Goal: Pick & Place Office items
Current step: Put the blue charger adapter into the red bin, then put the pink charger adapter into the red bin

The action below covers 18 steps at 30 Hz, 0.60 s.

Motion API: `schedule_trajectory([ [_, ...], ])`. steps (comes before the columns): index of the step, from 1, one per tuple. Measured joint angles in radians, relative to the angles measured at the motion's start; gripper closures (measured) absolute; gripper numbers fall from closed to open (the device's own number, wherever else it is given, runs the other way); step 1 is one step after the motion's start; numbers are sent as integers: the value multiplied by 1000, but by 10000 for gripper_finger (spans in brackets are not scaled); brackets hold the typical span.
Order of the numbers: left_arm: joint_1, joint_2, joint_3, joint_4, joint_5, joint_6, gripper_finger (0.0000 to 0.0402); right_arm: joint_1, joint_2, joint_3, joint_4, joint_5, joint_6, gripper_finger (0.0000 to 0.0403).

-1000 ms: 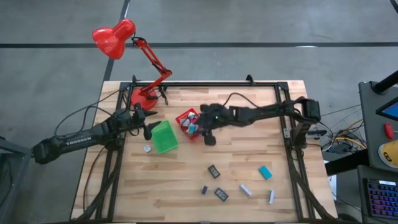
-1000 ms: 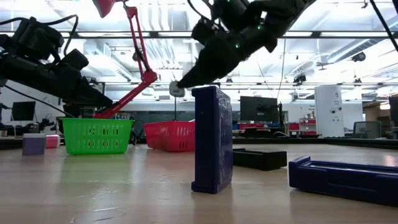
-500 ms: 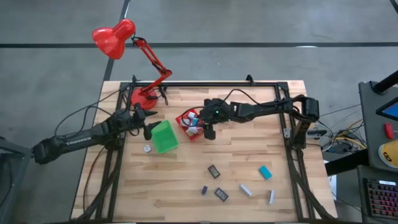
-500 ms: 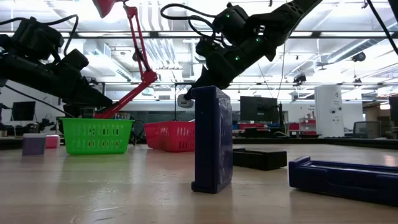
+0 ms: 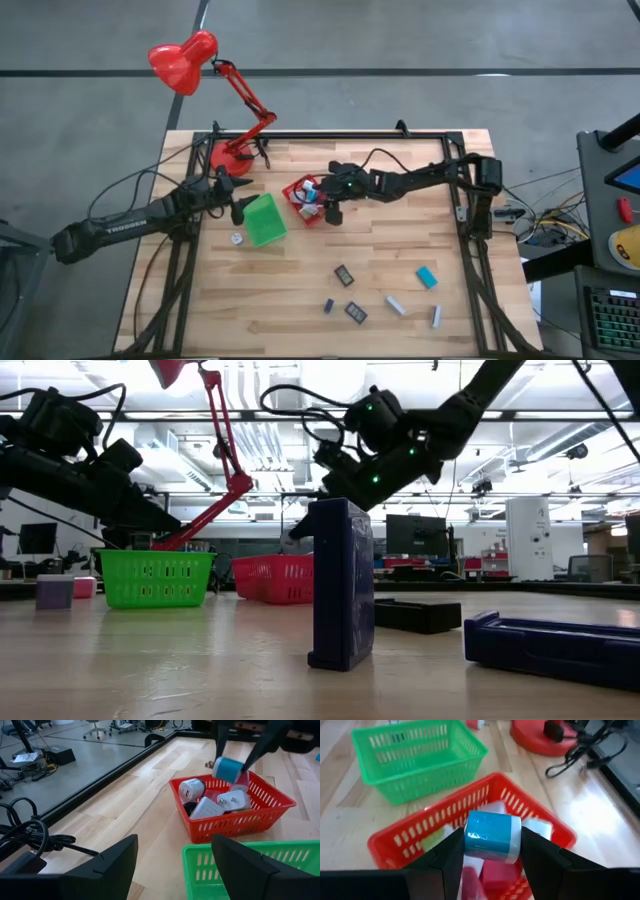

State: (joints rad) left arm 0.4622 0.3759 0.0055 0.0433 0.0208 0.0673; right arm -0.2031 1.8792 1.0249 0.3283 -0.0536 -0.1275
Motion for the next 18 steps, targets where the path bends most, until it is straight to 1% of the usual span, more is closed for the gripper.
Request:
schedule_trajectory([
  [5,0,2,0,-1,-1,0,145,0,24,-2,27,-6,1,234],
  [8,0,2,0,-6,-3,0,145,0,22,-2,29,-4,-11,226],
  [18,0,4,0,-11,-3,0,144,-1,21,-1,29,1,-14,167],
])
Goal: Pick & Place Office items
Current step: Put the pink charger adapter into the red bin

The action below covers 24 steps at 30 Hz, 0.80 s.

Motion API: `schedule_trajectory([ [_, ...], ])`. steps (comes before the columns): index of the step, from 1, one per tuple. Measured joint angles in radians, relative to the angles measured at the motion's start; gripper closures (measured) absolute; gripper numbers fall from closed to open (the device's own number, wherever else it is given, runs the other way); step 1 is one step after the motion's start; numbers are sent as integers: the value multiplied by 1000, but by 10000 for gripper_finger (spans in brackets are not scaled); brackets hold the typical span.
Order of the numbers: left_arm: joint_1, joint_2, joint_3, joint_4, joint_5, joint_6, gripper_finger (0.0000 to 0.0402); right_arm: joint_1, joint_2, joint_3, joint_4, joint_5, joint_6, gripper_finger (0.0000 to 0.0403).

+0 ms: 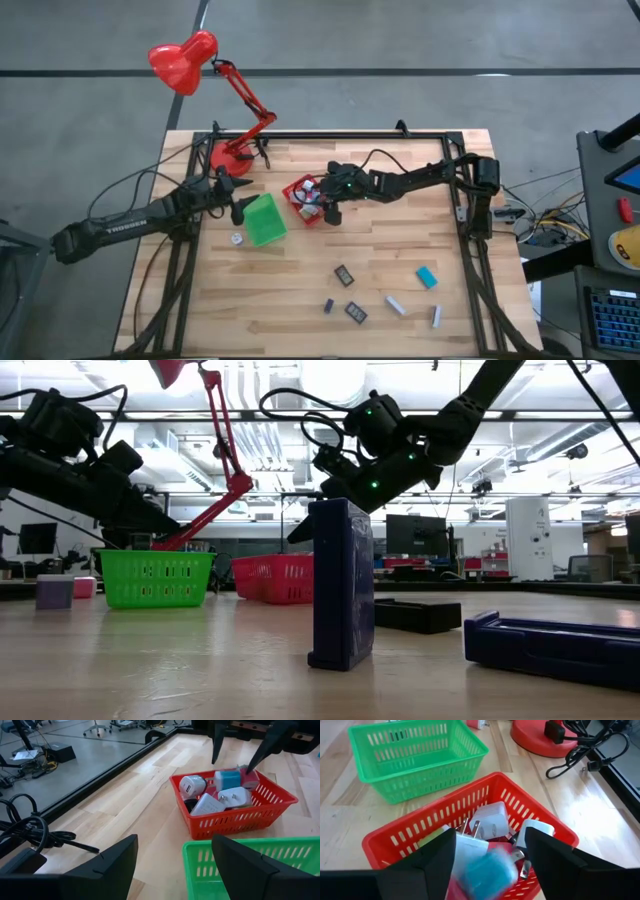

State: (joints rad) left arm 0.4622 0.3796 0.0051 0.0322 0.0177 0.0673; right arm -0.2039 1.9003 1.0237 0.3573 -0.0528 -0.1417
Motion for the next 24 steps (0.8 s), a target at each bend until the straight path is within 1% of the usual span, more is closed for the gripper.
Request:
schedule_trajectory([
  [6,0,0,0,0,0,0,144,0,0,0,0,0,3,146],
  [12,0,0,0,0,0,0,144,1,0,0,9,0,3,147],
  [20,0,0,0,-4,0,0,144,19,-33,1,81,-8,7,145],
  [24,0,0,0,-4,0,0,144,29,-71,1,82,-8,-46,144],
])
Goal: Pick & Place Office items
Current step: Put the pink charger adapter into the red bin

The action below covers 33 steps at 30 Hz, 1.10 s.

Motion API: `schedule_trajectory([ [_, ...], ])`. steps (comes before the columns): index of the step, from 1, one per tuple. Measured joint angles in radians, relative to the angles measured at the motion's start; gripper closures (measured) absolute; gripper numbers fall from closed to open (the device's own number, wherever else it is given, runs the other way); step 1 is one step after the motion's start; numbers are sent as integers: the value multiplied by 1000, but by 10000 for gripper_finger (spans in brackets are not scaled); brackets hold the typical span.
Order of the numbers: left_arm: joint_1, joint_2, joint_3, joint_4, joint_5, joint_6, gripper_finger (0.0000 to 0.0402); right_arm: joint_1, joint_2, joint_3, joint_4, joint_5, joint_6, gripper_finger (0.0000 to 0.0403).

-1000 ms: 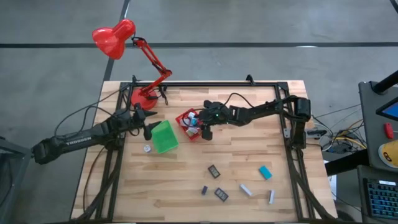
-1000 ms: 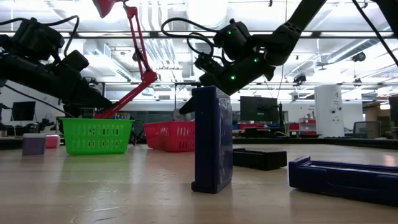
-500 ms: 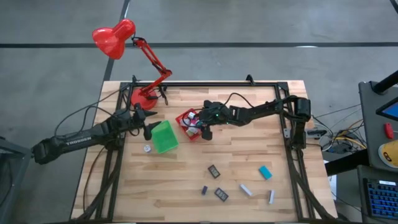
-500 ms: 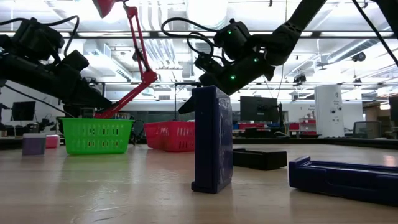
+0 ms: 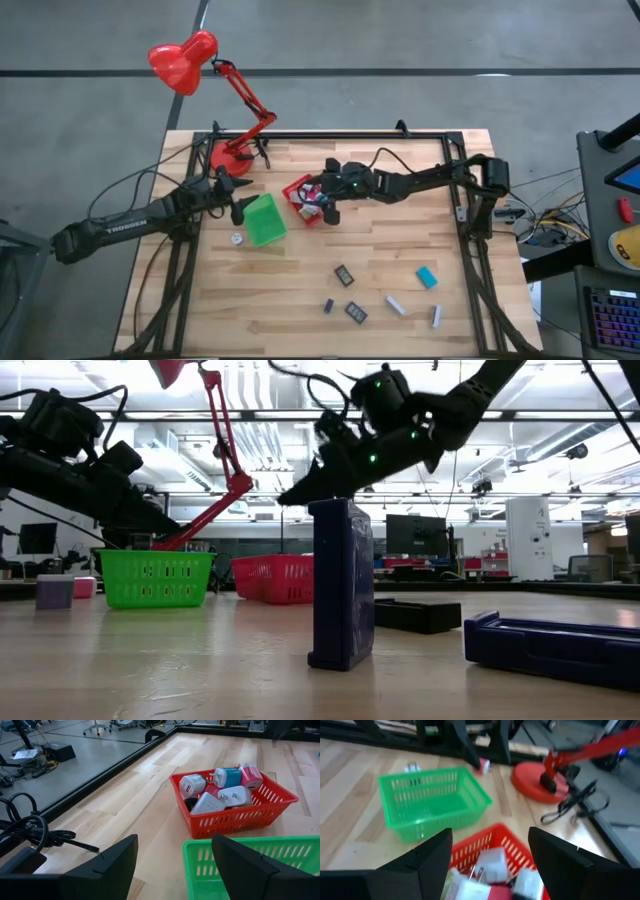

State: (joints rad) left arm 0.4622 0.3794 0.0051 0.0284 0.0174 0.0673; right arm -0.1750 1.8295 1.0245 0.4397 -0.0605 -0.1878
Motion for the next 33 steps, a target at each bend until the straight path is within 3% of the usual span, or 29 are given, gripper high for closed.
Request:
schedule_trajectory([
  [13,0,0,0,-2,0,0,144,1,-239,-129,-61,37,-25,130],
  [22,0,1,0,-4,0,0,145,9,-476,-419,16,153,63,127],
  [33,0,1,0,-5,0,0,145,11,-788,-743,145,203,109,111],
])
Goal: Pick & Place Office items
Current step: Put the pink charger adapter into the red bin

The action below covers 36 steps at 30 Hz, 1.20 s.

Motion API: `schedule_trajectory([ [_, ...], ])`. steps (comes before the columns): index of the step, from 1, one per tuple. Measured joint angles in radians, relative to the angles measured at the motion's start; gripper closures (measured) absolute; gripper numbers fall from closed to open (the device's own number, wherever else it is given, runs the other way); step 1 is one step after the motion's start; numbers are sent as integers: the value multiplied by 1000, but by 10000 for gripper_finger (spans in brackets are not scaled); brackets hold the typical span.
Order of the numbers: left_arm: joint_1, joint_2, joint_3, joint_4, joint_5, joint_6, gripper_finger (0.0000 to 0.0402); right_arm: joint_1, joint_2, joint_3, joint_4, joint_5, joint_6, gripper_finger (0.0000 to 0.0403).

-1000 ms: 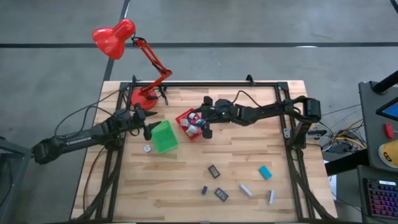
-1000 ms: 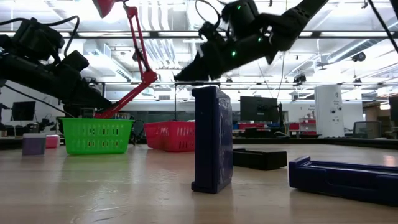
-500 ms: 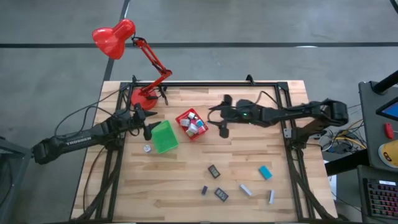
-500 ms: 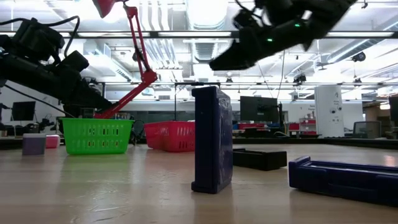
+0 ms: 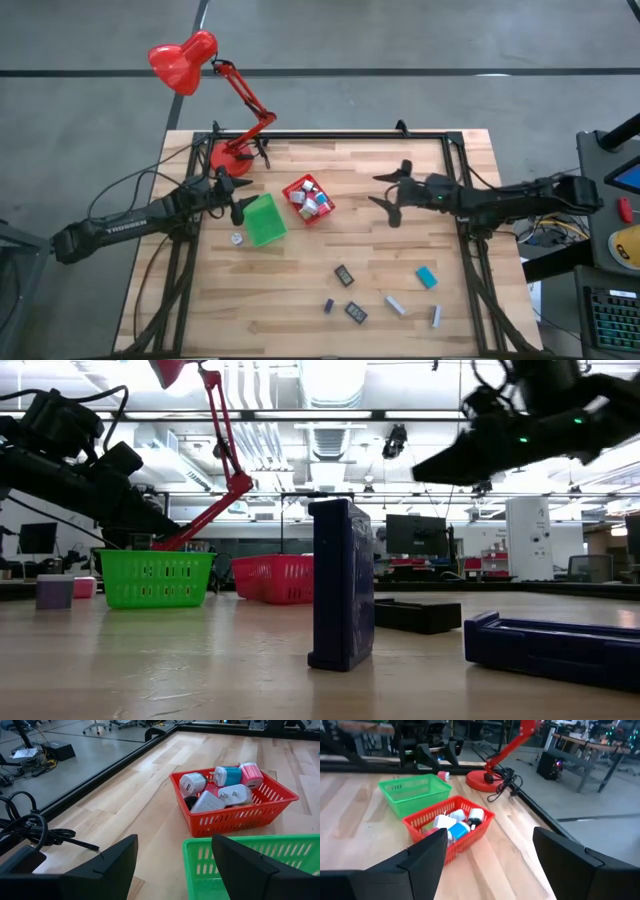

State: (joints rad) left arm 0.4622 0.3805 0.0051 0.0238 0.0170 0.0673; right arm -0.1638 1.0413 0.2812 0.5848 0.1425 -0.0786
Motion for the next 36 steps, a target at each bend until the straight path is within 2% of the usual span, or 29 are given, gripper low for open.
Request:
schedule_trajectory([
  [6,0,0,0,0,0,0,145,0,-145,-112,-2,26,102,102],
  [13,0,0,0,0,0,0,145,0,-241,-191,-3,26,106,95],
  [36,0,0,0,0,0,0,144,0,-253,-205,24,15,97,95],
])
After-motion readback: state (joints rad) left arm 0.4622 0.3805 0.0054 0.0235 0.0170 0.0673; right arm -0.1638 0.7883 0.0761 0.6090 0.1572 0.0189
